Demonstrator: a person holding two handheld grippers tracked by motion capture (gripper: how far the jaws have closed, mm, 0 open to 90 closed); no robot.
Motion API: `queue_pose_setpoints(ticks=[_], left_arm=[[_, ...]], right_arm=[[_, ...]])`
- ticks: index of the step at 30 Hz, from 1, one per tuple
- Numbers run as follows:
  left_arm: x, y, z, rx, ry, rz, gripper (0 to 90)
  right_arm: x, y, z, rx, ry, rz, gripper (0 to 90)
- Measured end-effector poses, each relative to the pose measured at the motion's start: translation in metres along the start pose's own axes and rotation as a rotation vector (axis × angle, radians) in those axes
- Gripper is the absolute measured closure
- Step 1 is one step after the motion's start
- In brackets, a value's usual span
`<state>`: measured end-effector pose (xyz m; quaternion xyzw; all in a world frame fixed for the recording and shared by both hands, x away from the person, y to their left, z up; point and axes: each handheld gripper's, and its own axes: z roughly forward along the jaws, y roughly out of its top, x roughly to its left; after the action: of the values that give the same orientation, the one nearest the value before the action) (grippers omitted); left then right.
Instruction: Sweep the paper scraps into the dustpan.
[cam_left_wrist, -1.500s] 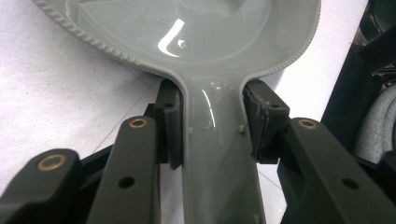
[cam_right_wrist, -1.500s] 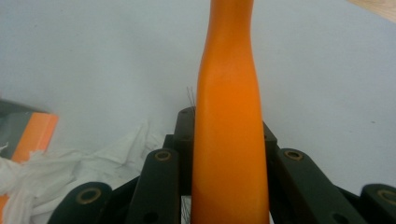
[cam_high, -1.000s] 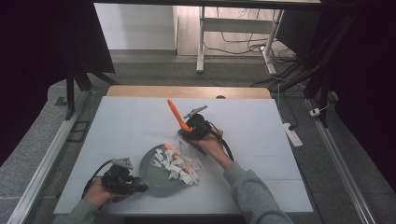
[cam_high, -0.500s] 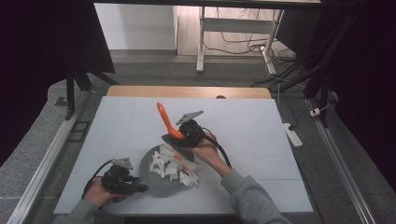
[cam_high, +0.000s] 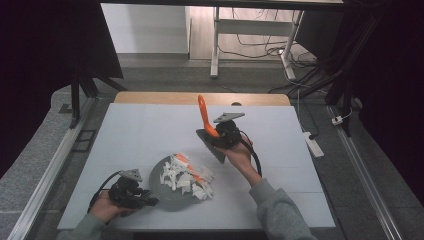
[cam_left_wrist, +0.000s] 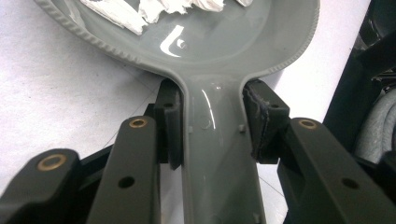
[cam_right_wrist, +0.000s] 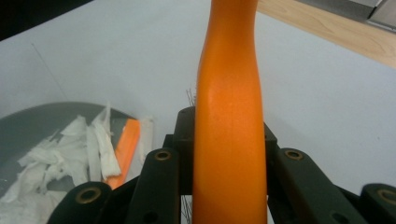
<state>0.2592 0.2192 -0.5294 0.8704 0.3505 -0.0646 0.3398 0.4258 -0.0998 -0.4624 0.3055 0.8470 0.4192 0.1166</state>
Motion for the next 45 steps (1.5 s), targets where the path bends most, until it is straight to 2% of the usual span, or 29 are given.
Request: queue_pose_setpoints(ticks=[5,9,13,19,23,29,32,34,35,37,38,42,45], left_arm=[[0.000,0.000,0.000,-0.002,0.002,-0.002,60.8],[0.001,0.000,-0.001,-0.008,0.006,-0.009,60.9],[0.001,0.000,-0.001,-0.010,0.009,-0.019,60.8],[0.002,0.000,-0.001,-0.010,0.010,-0.024,60.9],[0.002,-0.001,-0.001,-0.012,0.009,-0.026,60.9],[0.002,0.000,-0.001,-0.008,0.009,-0.023,60.9],[0.002,0.000,-0.001,-0.007,0.009,-0.023,60.9],[0.002,0.000,-0.001,-0.008,0.010,-0.023,60.9],[0.002,0.000,-0.001,-0.008,0.011,-0.023,60.9],[0.002,0.000,-0.001,-0.008,0.012,-0.022,60.9],[0.002,0.000,-0.001,-0.008,0.011,-0.022,60.9],[0.002,0.000,-0.001,-0.009,0.010,-0.022,60.9],[0.002,-0.001,-0.001,-0.009,0.008,-0.023,60.9]], right_arm=[[-0.007,-0.010,0.007,0.040,-0.029,0.015,71.5],[-0.007,-0.008,0.021,0.084,-0.040,0.006,71.5],[-0.002,-0.002,0.040,0.122,-0.029,-0.022,71.5],[0.009,0.007,0.066,0.213,0.005,-0.027,71.6],[0.024,0.013,0.077,0.247,0.027,-0.037,71.6],[0.058,0.014,0.082,0.292,0.108,-0.122,71.6],[0.071,0.014,0.078,0.277,0.160,-0.152,71.6],[0.078,0.015,0.073,0.261,0.228,-0.141,71.6],[0.080,0.015,0.071,0.248,0.232,-0.160,71.6],[0.084,0.016,0.065,0.227,0.204,-0.191,71.6],[0.082,0.017,0.061,0.209,0.200,-0.189,71.5],[0.064,0.021,0.041,0.113,0.151,-0.119,71.5],[0.050,0.020,0.024,0.063,0.116,-0.081,71.5]])
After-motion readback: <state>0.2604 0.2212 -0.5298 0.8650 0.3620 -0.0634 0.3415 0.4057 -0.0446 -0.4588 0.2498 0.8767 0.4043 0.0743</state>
